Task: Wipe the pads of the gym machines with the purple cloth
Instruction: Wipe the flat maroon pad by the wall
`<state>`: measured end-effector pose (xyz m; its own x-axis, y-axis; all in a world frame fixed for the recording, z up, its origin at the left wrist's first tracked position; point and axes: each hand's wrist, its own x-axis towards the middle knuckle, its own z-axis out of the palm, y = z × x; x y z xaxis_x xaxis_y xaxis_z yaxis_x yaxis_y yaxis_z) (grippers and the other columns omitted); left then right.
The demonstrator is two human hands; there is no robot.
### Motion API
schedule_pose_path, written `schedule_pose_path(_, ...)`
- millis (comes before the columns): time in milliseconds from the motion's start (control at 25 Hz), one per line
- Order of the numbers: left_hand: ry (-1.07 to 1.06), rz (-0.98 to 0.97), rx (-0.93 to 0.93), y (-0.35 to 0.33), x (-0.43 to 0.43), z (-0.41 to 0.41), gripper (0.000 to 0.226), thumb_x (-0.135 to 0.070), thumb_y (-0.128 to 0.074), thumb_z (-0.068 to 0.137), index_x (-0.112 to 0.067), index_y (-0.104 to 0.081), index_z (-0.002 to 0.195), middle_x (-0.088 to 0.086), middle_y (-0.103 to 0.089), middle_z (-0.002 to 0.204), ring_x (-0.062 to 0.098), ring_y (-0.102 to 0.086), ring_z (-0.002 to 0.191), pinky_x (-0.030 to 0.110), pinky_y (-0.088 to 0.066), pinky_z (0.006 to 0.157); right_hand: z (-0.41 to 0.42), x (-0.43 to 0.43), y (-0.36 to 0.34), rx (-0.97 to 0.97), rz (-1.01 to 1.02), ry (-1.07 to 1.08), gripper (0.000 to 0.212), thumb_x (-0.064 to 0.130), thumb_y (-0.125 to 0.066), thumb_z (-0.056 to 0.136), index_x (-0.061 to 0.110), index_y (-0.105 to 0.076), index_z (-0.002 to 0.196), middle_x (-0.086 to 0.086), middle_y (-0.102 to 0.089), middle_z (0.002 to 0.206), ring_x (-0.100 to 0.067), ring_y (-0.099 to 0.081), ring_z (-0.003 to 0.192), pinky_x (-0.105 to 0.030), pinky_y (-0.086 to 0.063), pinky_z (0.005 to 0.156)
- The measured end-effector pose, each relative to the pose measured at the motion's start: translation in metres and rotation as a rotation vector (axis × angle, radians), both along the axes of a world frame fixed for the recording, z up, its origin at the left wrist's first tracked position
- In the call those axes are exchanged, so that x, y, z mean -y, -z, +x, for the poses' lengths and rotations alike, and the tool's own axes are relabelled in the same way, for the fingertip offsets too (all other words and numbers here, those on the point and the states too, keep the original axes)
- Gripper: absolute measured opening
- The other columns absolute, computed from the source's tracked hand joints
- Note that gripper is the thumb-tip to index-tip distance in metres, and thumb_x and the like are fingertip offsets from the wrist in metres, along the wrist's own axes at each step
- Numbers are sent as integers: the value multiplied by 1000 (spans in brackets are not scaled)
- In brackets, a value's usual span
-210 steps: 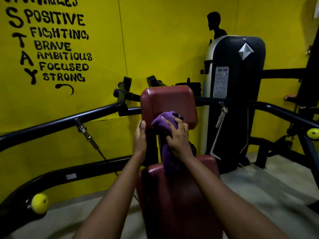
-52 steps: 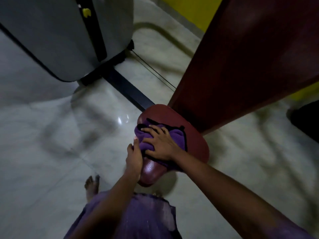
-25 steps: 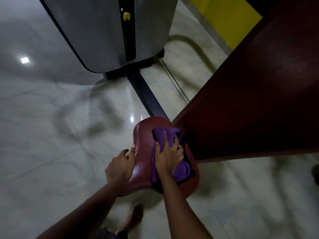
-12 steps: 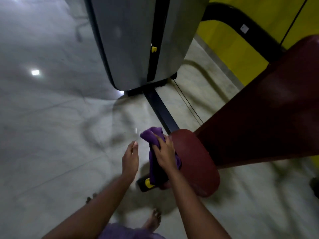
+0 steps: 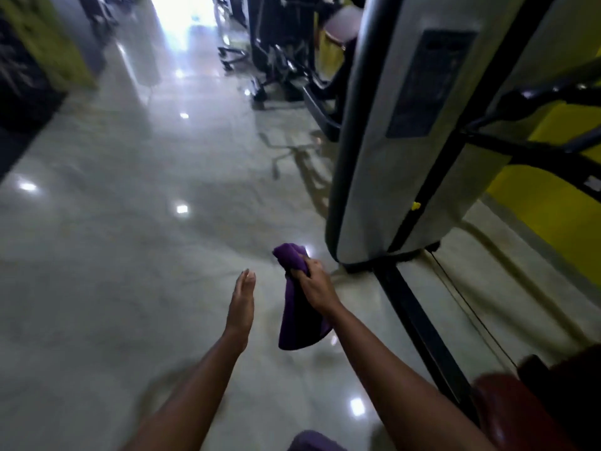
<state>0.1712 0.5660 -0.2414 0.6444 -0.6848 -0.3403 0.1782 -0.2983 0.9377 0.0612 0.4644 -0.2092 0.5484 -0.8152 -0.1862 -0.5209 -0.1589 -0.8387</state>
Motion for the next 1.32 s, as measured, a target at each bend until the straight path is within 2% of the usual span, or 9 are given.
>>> schedule_pose_path(80,-57,-38,45,-15,11,57,54,-45,-31,99,-22,-26,148,-1,-31,153,18,-30,140,35,-21,112,57,21,-12,29,-11,-40,34,23,-50,92,16,-55,125,-11,-58,116,-27,-54,106,-28,-37,82)
schedule_pose_path(240,-169,-147,67,-33,60,180,52,-40,-32,100,-19,-28,147,2,-34,151,18,-32,139,33,-22,111,178,76,-29,111,-66,-86,35,23,-50,93,16,-53,127,-10,-62,117,-28,-57,106,-33,-41,83)
schedule_pose_path(320,-178,-187,58,-38,94,234,51,-40,-31,100,-18,-29,147,2,-34,152,17,-31,139,34,-21,113,228,106,-36,179,-71,-64,35,21,-50,94,17,-51,129,-9,-62,117,-26,-57,105,-30,-41,81)
schedule_pose_path(480,-139,-215,48,-57,182,343,50,-37,-31,101,-18,-28,147,2,-31,153,17,-30,140,33,-20,114,336,190,-59,274,-42,-42,35,20,-48,96,17,-50,130,-6,-62,114,-20,-56,103,-24,-37,79)
schedule_pose_path(640,-108,-224,39,-76,258,441,54,-44,-30,99,-20,-29,147,0,-31,153,16,-28,141,34,-20,113,430,267,-81,322,-33,-15,33,20,-47,96,17,-52,128,-3,-60,103,-21,-57,98,-28,-41,79)
schedule_pose_path(800,-104,-245,20,-82,345,544,57,-48,-32,97,-20,-29,147,0,-31,153,16,-28,141,35,-20,112,528,346,-81,328,-53,-12,30,23,-47,95,17,-54,124,-6,-63,110,-25,-59,102,-33,-45,84)
schedule_pose_path(1000,-20,-285,83,-98,454,688,53,-43,-28,99,-21,-27,148,0,-30,154,15,-25,142,34,-17,114,666,455,-84,339,-95,34,36,24,-47,96,17,-50,131,-6,-60,120,-22,-56,109,-35,-44,92)
schedule_pose_path(1160,54,-305,115,-117,547,804,50,-35,-26,101,-17,-26,148,1,-28,154,14,-25,142,33,-15,114,771,539,-101,346,-70,90,34,23,-46,97,16,-51,130,-6,-62,116,-18,-56,102,-27,-40,81)
schedule_pose_path(1320,112,-327,74,-123,637,876,50,-34,-27,101,-16,-27,148,2,-29,154,14,-25,142,31,-15,114,842,616,-112,361,-58,199,30,25,-46,96,17,-54,125,-4,-61,108,-19,-56,99,-26,-38,80)
